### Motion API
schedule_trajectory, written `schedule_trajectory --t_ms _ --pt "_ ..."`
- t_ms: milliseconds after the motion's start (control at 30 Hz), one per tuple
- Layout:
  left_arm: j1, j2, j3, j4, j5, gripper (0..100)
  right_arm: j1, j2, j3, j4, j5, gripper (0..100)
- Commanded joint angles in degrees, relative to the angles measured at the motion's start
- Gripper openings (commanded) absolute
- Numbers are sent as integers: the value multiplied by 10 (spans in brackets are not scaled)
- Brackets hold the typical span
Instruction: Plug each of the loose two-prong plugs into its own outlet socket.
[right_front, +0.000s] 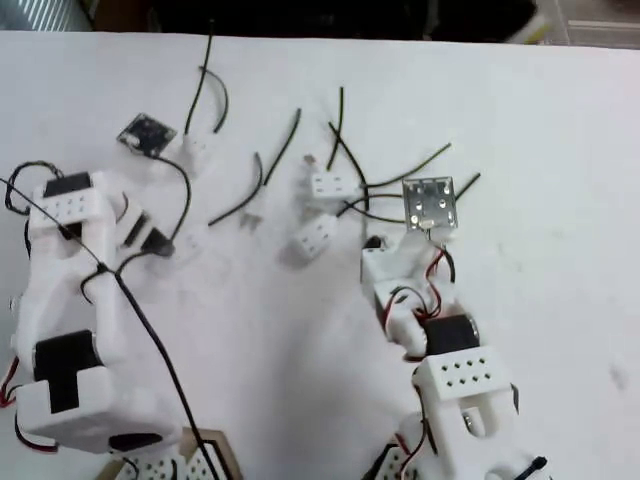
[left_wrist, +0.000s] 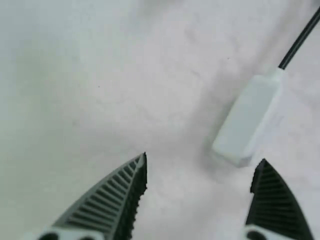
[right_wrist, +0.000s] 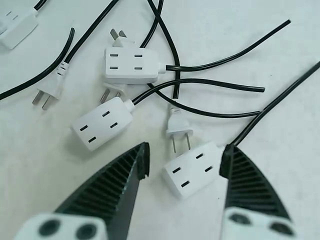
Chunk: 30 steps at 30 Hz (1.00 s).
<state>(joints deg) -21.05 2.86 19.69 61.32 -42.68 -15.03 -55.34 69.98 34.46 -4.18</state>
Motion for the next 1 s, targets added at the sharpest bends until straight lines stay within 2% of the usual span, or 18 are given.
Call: schedule_trajectory --t_ms 0,200,433,533,667,833,967 --pt "35 -29 -85 84 -6 325 -1 2 -3 -11 0 234" --pt "100 -25 -107 151 -120 323 -1 2 -3 -11 1 234" --pt "158 -27 -76 202 -202 251 -3 2 -3 -11 1 234" --pt "189 -24 -15 160 -210 252 -3 2 -3 -11 1 234" --pt "195 -24 73 45 -206 256 -2 2 -3 -11 1 234" --pt "131 -27 99 -55 -140 359 -3 2 -3 -11 1 234" --pt "99 -28 73 -56 -120 384 -3 2 -3 -11 1 234"
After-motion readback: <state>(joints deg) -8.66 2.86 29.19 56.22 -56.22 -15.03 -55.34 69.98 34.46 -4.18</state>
